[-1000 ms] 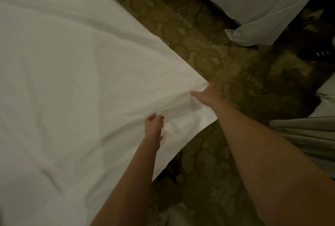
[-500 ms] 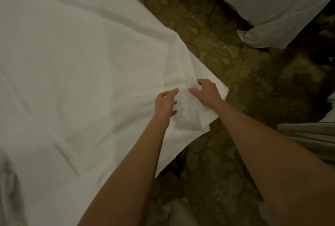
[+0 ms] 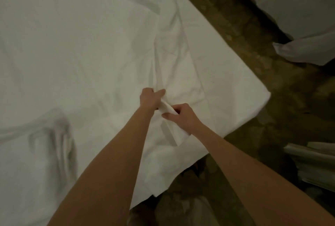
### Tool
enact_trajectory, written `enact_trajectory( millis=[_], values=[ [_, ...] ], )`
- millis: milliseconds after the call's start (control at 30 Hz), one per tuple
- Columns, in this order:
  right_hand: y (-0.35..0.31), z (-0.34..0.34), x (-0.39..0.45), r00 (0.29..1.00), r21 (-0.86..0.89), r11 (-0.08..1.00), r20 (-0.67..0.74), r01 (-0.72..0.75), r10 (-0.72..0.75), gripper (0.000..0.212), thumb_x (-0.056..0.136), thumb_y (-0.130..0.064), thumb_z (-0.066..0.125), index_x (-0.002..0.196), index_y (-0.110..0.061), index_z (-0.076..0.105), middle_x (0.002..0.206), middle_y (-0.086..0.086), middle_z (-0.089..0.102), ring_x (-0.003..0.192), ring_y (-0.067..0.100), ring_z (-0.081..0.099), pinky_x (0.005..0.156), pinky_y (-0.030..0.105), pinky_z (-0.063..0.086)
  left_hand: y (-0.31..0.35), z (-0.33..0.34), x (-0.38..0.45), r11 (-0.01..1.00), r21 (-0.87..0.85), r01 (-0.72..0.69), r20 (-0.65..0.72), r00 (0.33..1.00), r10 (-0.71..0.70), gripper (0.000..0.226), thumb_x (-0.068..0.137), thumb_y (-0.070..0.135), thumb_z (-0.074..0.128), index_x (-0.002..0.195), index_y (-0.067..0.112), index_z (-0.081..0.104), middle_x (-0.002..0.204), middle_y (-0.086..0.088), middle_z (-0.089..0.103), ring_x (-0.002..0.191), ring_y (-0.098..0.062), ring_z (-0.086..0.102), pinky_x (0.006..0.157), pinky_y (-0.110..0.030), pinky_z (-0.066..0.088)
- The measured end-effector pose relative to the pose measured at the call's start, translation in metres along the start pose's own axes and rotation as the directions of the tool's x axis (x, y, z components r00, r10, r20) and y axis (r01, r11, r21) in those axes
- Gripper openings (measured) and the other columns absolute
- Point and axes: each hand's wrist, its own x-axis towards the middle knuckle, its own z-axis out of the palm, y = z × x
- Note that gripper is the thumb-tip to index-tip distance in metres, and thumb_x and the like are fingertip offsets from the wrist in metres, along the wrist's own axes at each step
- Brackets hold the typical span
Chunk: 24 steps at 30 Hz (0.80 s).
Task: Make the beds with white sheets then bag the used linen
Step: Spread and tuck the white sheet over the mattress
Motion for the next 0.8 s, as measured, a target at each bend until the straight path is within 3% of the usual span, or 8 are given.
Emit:
enact_trajectory(
  millis=[100,200,333,467,567,667,733,800],
  values=[
    [-0.021,0.053,0.001,0.996,-0.047,0.999,0.090,0.001,0.003,0.019,0.083,-0.026,0.074,0.069,-0.016,0.067,0.066,-0.003,0.062,0.059,0.009,0.059,0.057,0.021,0.044,-0.030,-0.066,-0.001,0.998,-0.053,0.026,-0.021,0.999,-0.028,0.029,0.087,0.019,0.069,0.102,-0.005,0.063,0.101,-0.020,0.066,0.094,-0.035,0.066,0.073,-0.039,0.057],
    [-0.042,0.116,-0.002,0.981,-0.084,0.996,0.191,-0.008,0.024,0.030,0.082,-0.027,0.074,0.058,-0.020,0.058,0.060,-0.005,0.056,0.054,0.007,0.053,0.053,0.018,0.038,-0.069,-0.133,-0.006,0.994,-0.090,0.056,-0.071,0.995,-0.063,0.026,0.087,0.017,0.069,0.100,-0.004,0.063,0.095,-0.018,0.064,0.088,-0.033,0.064,0.062,-0.033,0.055],
    [-0.055,0.203,-0.008,0.952,-0.136,0.991,0.300,-0.016,0.057,0.037,0.080,-0.027,0.077,0.054,-0.017,0.053,0.055,-0.006,0.050,0.049,0.005,0.047,0.050,0.018,0.034,-0.131,-0.212,-0.015,0.983,-0.153,0.104,-0.153,0.980,-0.128,0.024,0.087,0.015,0.069,0.098,-0.006,0.063,0.098,-0.023,0.066,0.087,-0.034,0.066,0.073,-0.041,0.057],
    [-0.052,0.269,-0.016,0.919,-0.210,0.977,0.378,-0.031,0.110,0.037,0.080,-0.029,0.076,0.057,-0.013,0.053,0.061,-0.002,0.052,0.055,0.010,0.049,0.051,0.020,0.034,-0.185,-0.261,-0.030,0.983,-0.111,0.145,-0.226,0.960,-0.167,0.025,0.087,0.021,0.069,0.092,-0.003,0.064,0.089,-0.015,0.065,0.088,-0.034,0.066,0.082,-0.044,0.057],
    [-0.042,0.298,-0.019,0.921,-0.290,0.956,0.358,-0.048,0.155,0.037,0.084,-0.032,0.072,0.058,-0.015,0.051,0.065,-0.002,0.053,0.061,0.013,0.051,0.054,0.021,0.036,-0.205,-0.273,-0.037,0.991,-0.047,0.124,-0.227,0.965,-0.131,0.022,0.086,0.022,0.069,0.081,0.001,0.064,0.081,-0.013,0.066,0.085,-0.033,0.067,0.081,-0.041,0.057],
    [-0.032,0.305,-0.017,0.936,-0.387,0.918,0.283,-0.087,0.208,0.028,0.085,-0.035,0.070,0.077,-0.011,0.059,0.080,0.003,0.059,0.077,0.020,0.056,0.064,0.026,0.040,-0.210,-0.276,-0.042,0.995,-0.059,0.080,-0.160,0.983,-0.089,0.026,0.083,0.028,0.073,0.070,0.007,0.067,0.074,-0.009,0.069,0.080,-0.026,0.070,0.079,-0.035,0.057],
    [-0.025,0.302,-0.011,0.956,-0.474,0.875,0.201,-0.097,0.215,0.025,0.084,-0.034,0.071,0.082,-0.011,0.062,0.085,0.007,0.062,0.084,0.024,0.060,0.069,0.029,0.043,-0.212,-0.287,-0.049,0.986,-0.158,0.055,-0.111,0.991,-0.073,0.023,0.082,0.033,0.075,0.079,0.011,0.072,0.077,-0.006,0.074,0.079,-0.018,0.073,0.076,-0.030,0.058],
    [-0.025,0.299,-0.007,0.993,-0.486,0.872,0.062,-0.060,0.102,0.034,0.079,-0.029,0.075,0.103,-0.008,0.063,0.102,0.010,0.063,0.098,0.027,0.060,0.082,0.033,0.046,-0.217,-0.306,-0.055,0.969,-0.244,0.024,-0.106,0.993,-0.052,0.030,0.083,0.033,0.075,0.095,0.006,0.072,0.083,-0.006,0.075,0.077,-0.014,0.073,0.069,-0.024,0.057]
  ],
)
